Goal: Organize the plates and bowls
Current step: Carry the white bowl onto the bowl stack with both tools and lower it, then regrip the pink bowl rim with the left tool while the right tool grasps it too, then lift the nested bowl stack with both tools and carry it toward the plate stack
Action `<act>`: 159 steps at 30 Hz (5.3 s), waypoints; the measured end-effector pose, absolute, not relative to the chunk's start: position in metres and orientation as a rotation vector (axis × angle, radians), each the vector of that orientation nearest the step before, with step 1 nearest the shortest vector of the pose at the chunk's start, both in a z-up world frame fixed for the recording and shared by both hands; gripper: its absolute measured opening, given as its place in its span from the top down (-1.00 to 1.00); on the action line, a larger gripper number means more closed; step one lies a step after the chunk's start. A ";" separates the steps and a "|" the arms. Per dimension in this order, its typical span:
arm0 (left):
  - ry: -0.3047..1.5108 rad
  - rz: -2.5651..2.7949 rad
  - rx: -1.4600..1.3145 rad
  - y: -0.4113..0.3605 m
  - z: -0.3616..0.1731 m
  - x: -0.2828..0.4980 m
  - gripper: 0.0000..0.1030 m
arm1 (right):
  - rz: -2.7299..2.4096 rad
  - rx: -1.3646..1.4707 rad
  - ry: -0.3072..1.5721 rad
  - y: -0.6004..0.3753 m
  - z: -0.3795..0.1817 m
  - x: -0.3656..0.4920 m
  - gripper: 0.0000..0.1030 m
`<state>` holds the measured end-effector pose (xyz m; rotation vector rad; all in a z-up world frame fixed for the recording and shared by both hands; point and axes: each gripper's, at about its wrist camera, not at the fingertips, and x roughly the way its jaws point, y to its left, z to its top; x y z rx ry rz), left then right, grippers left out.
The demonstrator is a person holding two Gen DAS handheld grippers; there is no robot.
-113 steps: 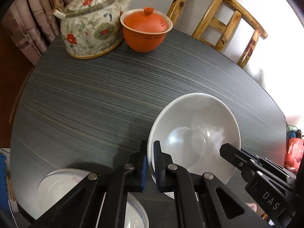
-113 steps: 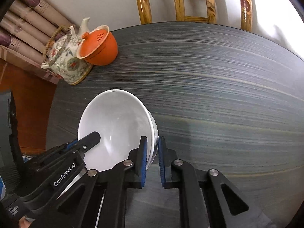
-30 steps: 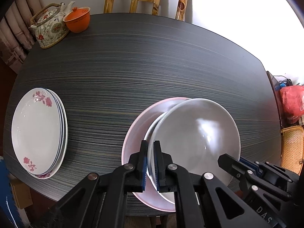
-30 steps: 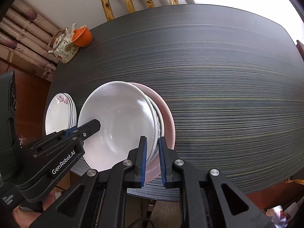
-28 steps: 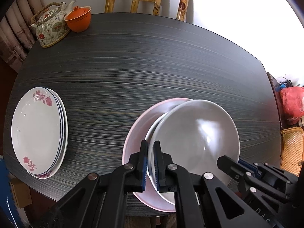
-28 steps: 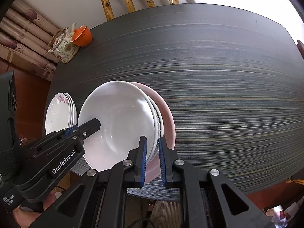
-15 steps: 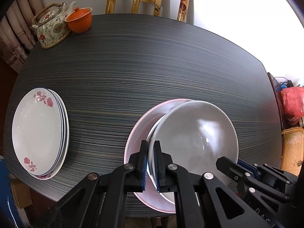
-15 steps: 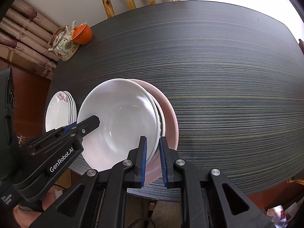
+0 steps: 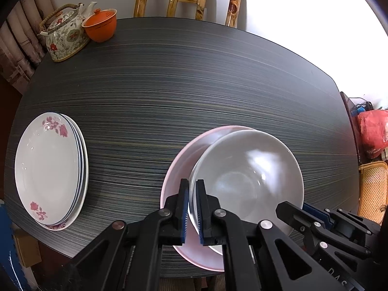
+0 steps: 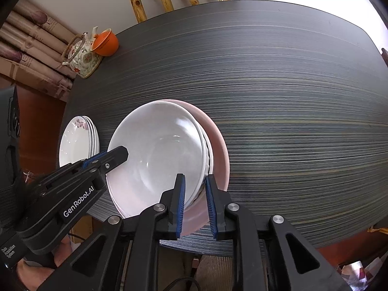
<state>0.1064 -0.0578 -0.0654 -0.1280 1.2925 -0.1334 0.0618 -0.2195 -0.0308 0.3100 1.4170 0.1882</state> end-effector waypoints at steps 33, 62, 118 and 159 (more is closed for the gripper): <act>1.237 -0.198 -0.171 -0.042 -0.037 0.088 0.24 | 0.225 0.291 1.384 -0.214 -0.018 0.047 0.46; 1.264 -0.139 -0.405 0.007 -0.067 0.082 0.16 | 0.139 0.337 1.379 -0.257 -0.031 0.032 0.42; 1.288 -0.087 -0.467 -0.007 -0.115 0.098 0.87 | 0.114 0.375 1.384 -0.249 -0.063 0.055 0.73; 1.260 -0.084 -0.417 -0.006 -0.102 0.094 0.87 | 0.107 0.340 1.354 -0.242 -0.055 0.054 0.79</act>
